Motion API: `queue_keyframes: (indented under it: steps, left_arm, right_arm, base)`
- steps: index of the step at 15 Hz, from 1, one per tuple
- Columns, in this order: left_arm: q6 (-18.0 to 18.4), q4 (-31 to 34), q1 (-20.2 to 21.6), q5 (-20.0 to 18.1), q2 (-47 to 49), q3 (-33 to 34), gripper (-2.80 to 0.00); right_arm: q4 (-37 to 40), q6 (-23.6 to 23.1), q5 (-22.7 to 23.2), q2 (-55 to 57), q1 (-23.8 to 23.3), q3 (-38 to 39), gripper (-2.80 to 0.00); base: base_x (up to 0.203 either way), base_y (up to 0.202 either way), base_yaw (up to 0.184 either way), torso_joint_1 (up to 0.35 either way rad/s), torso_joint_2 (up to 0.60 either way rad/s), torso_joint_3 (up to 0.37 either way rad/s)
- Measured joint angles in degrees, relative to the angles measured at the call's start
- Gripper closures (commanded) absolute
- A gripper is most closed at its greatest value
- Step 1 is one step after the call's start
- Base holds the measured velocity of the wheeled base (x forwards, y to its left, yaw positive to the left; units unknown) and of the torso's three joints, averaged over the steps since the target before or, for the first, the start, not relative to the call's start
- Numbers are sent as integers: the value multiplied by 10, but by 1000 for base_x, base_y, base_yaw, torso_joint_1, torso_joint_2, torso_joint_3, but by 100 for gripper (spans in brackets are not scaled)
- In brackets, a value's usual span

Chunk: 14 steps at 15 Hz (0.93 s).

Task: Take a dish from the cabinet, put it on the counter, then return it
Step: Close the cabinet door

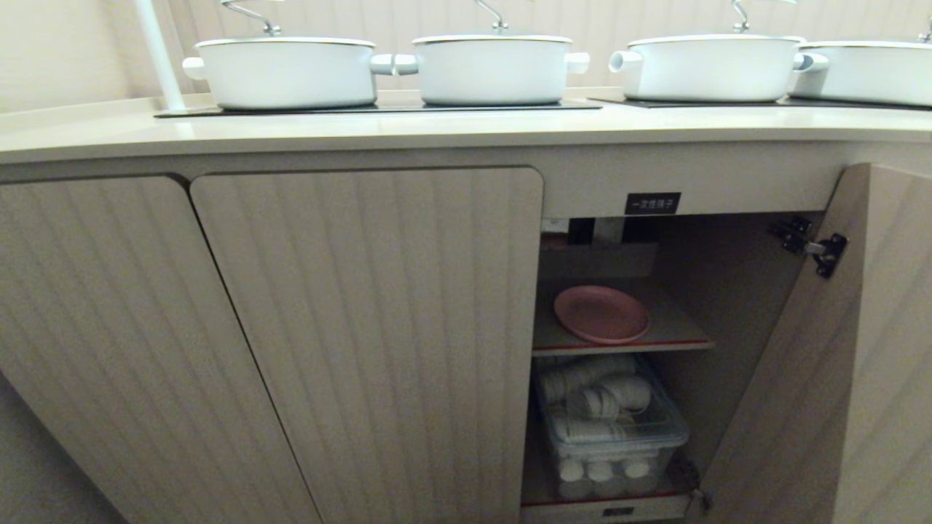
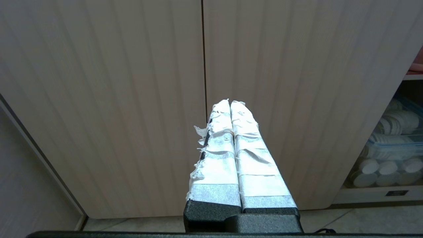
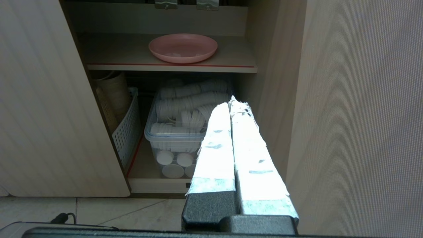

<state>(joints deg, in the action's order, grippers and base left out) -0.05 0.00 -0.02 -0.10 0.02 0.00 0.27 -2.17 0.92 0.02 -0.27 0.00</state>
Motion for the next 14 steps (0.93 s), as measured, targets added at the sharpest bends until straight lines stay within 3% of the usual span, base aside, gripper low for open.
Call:
queue_keyframes:
  steps: [8,14]
  left_arm:
    - [0,0,0,0,0,0,0]
    - [0,0,0,0,0,0,0]
  right_arm:
    - [0,0,0,0,0,0,0]
    - [0,0,0,0,0,0,0]
  base:
    - [0,0,0,0,0,0]
    - [-188,0,0,2,3,3]
